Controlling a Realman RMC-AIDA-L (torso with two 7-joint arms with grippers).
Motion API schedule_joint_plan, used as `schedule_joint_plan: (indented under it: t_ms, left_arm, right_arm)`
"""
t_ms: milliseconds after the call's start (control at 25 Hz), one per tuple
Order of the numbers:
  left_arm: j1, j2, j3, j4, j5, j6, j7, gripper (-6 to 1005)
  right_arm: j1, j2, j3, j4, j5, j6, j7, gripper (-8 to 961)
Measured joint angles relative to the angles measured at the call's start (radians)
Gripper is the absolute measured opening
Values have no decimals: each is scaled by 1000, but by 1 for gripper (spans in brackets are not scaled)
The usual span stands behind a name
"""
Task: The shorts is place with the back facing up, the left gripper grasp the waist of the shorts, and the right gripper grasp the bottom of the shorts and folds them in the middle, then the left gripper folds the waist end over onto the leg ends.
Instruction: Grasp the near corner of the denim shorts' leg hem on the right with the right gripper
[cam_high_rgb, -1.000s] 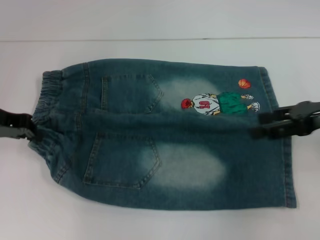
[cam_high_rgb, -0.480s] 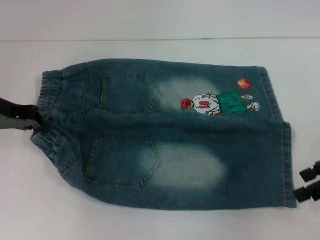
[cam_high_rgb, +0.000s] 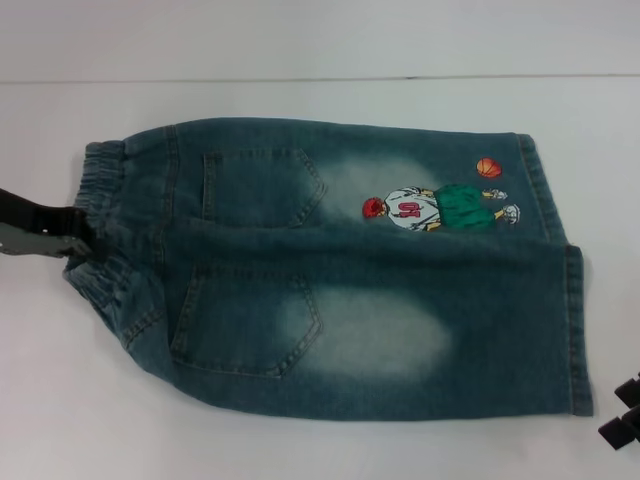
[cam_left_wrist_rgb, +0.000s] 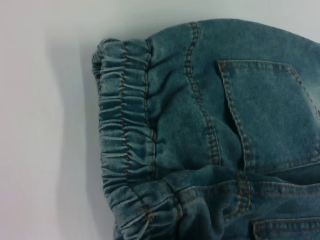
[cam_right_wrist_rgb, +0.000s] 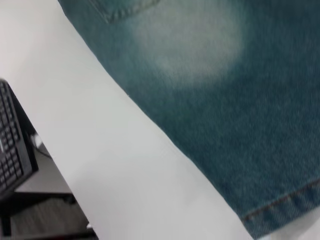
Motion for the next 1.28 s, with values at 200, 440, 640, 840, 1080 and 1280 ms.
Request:
schedule_joint_plan:
  t_ms: [200, 440, 640, 840, 1080, 1280]
  left_arm:
    - [-1, -3, 0, -1, 0, -2, 0, 28]
    - [-1, -5, 0, -2, 0, -2, 0, 28]
    - [-1, -7, 0, -2, 0, -2, 0, 28]
    - [0, -10, 0, -2, 0, -1, 2, 27]
    - [3, -13, 0, -2, 0, -1, 7, 27]
    - [5, -14, 0, -2, 0, -1, 8, 27]
  right_arm:
    - [27, 2, -16, 52, -39, 32, 6, 895]
    - [51, 1, -35, 112, -46, 65, 14, 894]
    - [62, 3, -47, 137, -46, 89, 22, 892]
    - [73, 3, -52, 173, -47, 118, 27, 890]
    - [79, 10, -45, 176, -38, 136, 28, 887]
    - [83, 10, -41, 168, -6, 136, 24, 885]
